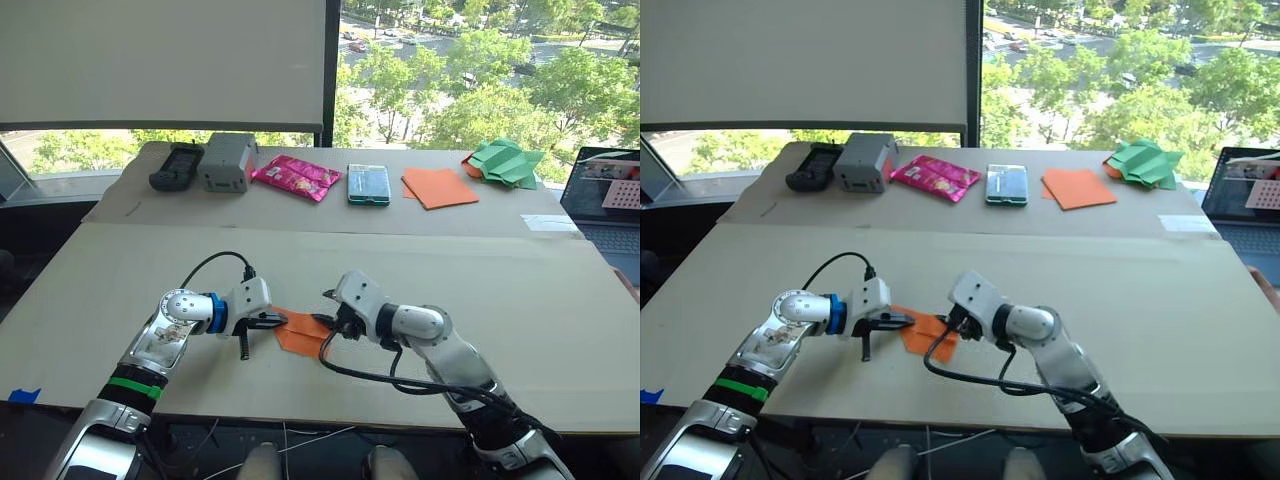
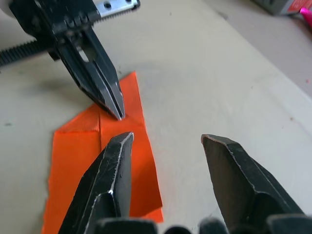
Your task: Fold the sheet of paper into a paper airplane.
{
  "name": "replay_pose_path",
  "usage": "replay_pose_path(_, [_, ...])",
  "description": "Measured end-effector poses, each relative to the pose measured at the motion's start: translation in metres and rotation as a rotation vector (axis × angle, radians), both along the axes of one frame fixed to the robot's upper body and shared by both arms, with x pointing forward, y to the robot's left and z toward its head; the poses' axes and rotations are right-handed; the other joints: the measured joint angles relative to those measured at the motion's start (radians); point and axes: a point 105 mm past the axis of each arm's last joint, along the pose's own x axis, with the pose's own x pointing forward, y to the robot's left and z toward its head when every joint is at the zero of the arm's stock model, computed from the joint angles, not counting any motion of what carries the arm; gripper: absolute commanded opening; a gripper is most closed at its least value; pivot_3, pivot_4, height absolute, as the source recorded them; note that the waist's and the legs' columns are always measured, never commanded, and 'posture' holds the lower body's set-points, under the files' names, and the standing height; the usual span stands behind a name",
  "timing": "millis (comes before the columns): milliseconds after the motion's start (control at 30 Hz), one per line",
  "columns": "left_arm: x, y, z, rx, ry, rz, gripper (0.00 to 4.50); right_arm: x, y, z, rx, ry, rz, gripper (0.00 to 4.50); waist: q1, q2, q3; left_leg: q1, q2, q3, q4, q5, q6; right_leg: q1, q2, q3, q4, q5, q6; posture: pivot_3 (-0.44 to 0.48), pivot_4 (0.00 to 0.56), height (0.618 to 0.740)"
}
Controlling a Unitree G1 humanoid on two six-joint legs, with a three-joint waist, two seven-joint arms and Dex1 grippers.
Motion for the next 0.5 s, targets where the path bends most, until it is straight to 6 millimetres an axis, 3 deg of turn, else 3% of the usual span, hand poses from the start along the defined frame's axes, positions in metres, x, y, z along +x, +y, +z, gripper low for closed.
replay_pose_path(100, [0.0, 0.0, 0.0, 0.0, 0.002, 0.001, 0.0, -0.007, 0.013, -0.002, -0.009, -0.002, 0.057, 1.43, -0.001, 0.001, -0.001, 0.0, 0.0, 0.0, 0.0, 0.0, 0.0, 0.0, 0.0, 0.0, 0.0, 0.0, 0.0, 0.0, 0.15, 0.702])
replay_pose_path(233, [0.001, -0.002, 0.0, -0.004, 0.0, 0.002, 0.0, -0.011, 0.018, -0.03, -0.086, 0.077, 0.096, 0.02, -0.001, 0.001, -0.001, 0.0, 0.0, 0.0, 0.0, 0.0, 0.0, 0.0, 0.0, 0.0, 0.0, 0.0, 0.0, 0.0, 0.15, 0.702])
replay_pose_path(333, [0.0, -0.004, 0.001, -0.006, -0.007, -0.001, 0.0, -0.009, 0.019, -0.042, -0.099, 0.114, 0.094, 0.02, 0.0, 0.001, -0.001, -0.001, 0.0, 0.0, 0.0, 0.0, 0.0, 0.0, 0.0, 0.0, 0.0, 0.0, 0.0, 0.0, 0.15, 0.702])
replay_pose_path(500, [-0.001, -0.004, 0.001, -0.009, -0.011, 0.004, 0.0, 0.003, 0.024, -0.044, -0.1, 0.119, 0.079, 0.02, 0.0, 0.001, -0.001, -0.001, 0.0, 0.0, 0.0, 0.002, 0.004, 0.0, 0.0, 0.0, 0.0, 0.0, 0.0, 0.0, 0.15, 0.702])
